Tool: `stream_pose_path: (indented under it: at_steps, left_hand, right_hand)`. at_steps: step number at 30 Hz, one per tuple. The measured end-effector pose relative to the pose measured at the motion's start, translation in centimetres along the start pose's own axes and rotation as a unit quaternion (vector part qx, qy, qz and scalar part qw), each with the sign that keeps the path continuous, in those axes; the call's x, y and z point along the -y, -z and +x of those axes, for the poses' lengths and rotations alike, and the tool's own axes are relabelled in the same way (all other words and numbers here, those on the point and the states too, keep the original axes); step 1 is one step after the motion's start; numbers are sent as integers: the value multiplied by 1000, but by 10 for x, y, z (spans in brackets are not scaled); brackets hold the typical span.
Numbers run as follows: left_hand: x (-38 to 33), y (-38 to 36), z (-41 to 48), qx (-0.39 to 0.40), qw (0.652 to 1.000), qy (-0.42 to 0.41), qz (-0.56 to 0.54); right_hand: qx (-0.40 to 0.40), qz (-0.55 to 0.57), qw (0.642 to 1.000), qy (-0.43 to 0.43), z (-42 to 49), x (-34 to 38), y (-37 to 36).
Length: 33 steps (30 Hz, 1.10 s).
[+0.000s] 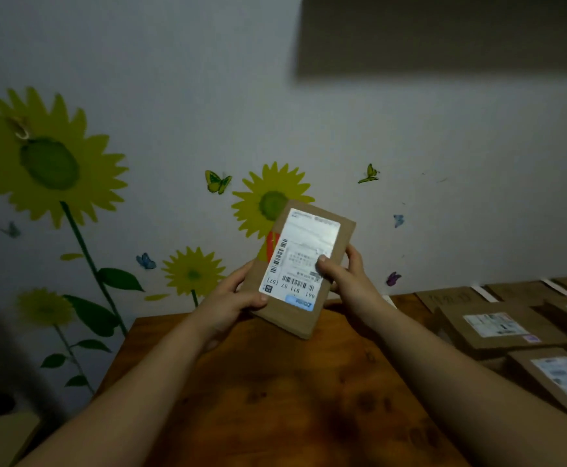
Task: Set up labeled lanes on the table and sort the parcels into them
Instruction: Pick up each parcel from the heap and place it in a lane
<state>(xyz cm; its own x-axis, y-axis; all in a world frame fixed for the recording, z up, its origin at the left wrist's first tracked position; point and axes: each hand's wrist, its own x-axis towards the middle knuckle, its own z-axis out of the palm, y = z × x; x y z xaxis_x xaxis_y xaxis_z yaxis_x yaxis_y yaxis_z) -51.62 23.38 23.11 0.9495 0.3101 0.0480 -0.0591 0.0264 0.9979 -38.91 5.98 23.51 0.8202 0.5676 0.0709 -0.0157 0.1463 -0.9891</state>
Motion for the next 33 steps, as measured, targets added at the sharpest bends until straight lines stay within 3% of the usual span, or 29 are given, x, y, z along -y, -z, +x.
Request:
stream_pose_path:
  at_steps: [4, 8, 11, 14, 19, 24, 30, 33]
  left_hand:
    - [7, 14, -20, 33, 999, 20, 10]
    - [29, 2, -26, -13, 998, 58, -38]
    - [43, -20, -30, 45, 993, 105, -28]
    - [46, -51, -30, 75, 992, 98, -25]
    - [42, -130, -29, 146, 985, 82, -40]
    - [41, -214, -32, 249, 963, 106, 12]
    - [40, -357, -57, 251, 960, 116, 35]
    - [41, -426, -72, 260, 961, 93, 13]
  right_hand:
    - [-33, 22, 999, -18, -16, -8, 7]
    - [-79, 18, 996, -42, -44, -25, 15]
    - [-131, 17, 991, -31, -69, -30, 27]
    - [-162, 13, 987, -13, -93, -27, 46]
    - [-152, 1, 988, -3, -133, -23, 78]
    - [-165, -9, 986, 18, -191, 2, 158]
    - [-272, -70, 959, 27, -272, 35, 275]
    - [-289, -108, 951, 30, -310, 45, 327]
